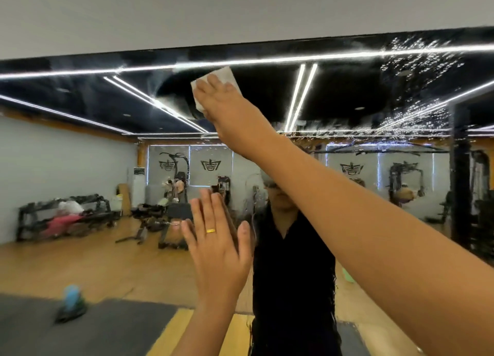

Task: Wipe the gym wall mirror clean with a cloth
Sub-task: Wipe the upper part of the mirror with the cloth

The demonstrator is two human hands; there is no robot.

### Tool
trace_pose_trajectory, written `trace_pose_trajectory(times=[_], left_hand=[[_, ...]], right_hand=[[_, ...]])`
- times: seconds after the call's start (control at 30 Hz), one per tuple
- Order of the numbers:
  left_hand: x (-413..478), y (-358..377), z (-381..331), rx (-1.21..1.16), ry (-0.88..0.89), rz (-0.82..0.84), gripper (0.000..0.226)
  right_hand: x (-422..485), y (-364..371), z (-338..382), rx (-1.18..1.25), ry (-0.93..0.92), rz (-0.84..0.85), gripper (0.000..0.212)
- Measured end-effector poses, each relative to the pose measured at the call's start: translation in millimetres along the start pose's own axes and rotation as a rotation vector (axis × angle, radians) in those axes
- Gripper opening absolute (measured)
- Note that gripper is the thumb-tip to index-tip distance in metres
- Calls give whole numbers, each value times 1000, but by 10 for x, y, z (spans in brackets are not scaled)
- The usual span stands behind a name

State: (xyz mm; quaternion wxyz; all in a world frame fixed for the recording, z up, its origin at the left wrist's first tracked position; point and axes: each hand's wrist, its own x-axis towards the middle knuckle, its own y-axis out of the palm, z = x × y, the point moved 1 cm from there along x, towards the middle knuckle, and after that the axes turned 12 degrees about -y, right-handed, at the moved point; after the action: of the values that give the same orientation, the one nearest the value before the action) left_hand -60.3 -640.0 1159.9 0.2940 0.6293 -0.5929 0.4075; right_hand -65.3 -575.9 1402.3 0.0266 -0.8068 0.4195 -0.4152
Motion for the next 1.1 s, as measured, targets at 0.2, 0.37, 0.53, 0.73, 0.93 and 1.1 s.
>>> trace_pose_trajectory(times=[0.2,0.37,0.53,0.73,0.93,1.1], left_hand=[[-17,62,73,-18,10,-9,71],[-15,53,79,-26,8,-27,71],[-43,53,96,-21,2,-28,71],[-30,81,98,-20,4,-25,71],[-25,64,106,-3,28,-39,74],[4,70,151,9,13,-43,71]], right_hand=[[262,237,420,-144,-249,53,67],[353,227,544,46,-305,115,59],[380,12,163,33,-131,-47,69],[622,288,366,-187,-165,27,69],[786,184,446,-160,-44,-111,64],[637,285,380,-218,-26,-36,71]])
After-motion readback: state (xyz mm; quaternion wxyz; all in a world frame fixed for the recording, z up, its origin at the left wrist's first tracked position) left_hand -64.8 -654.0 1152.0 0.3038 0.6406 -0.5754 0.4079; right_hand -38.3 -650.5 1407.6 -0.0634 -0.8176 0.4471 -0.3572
